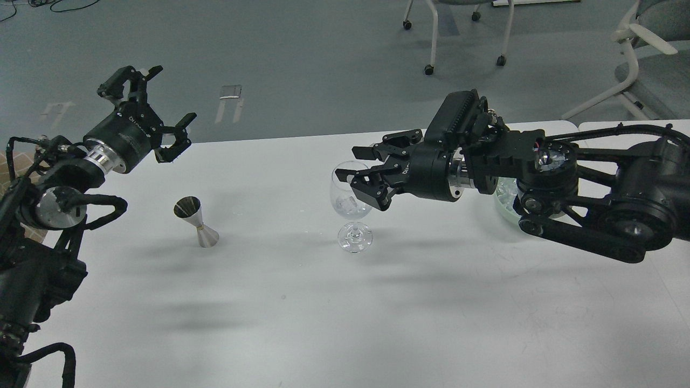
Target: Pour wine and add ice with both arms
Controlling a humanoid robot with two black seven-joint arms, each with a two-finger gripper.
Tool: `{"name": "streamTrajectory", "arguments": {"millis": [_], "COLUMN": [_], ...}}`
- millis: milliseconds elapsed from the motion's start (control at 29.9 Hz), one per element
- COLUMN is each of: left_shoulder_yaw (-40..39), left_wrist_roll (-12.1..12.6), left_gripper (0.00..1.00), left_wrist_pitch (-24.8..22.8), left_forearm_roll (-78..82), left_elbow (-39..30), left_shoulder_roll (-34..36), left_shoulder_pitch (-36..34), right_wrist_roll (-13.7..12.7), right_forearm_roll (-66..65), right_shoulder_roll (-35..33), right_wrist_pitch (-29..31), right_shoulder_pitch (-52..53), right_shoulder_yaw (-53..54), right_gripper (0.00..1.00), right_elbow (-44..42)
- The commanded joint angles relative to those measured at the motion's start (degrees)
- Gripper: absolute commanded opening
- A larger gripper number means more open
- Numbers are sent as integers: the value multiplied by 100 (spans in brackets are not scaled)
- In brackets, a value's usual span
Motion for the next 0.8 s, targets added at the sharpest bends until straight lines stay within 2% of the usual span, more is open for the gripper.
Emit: {"name": "streamTrajectory", "arguments": {"millis": [0, 100, 167, 200, 401, 534, 768], "left_shoulder_yaw": [0, 0, 0, 0, 26, 27, 9], "left_wrist_roll": [0, 0, 0, 0, 18, 27, -17], "left_gripper": [98, 98, 98, 98, 98, 98, 98], "left_wrist_pitch": [0, 0, 0, 0, 0, 0, 0], "left_forearm_roll": [0, 0, 0, 0, -9, -9, -9], "left_elbow": [0, 0, 0, 0, 0, 17, 52], "left_shoulder_roll": [0, 9, 17, 17, 17, 26, 17], "left_shoulder_pitch": [1, -8, -25, -26, -61, -87, -148], "right_wrist_roll": [0, 61, 113, 114, 228, 351, 535], "right_forearm_roll": [17, 52, 261, 263, 1973, 3203, 5218], "right_shoulder_roll": [-18, -53, -53, -53, 104, 386, 895], "right_wrist_pitch": [-5, -5, 39, 39, 513, 540, 505], "right_shoulder_pitch": [59, 199, 252, 252, 401, 419, 244], "right_shoulder_yaw": [50, 383, 1014, 1017, 2544, 3107, 3504], "right_gripper": [54, 61, 67, 67, 87, 96, 98], "right_elbow": [-26, -219, -639, -641, -2071, -2933, -3884]}}
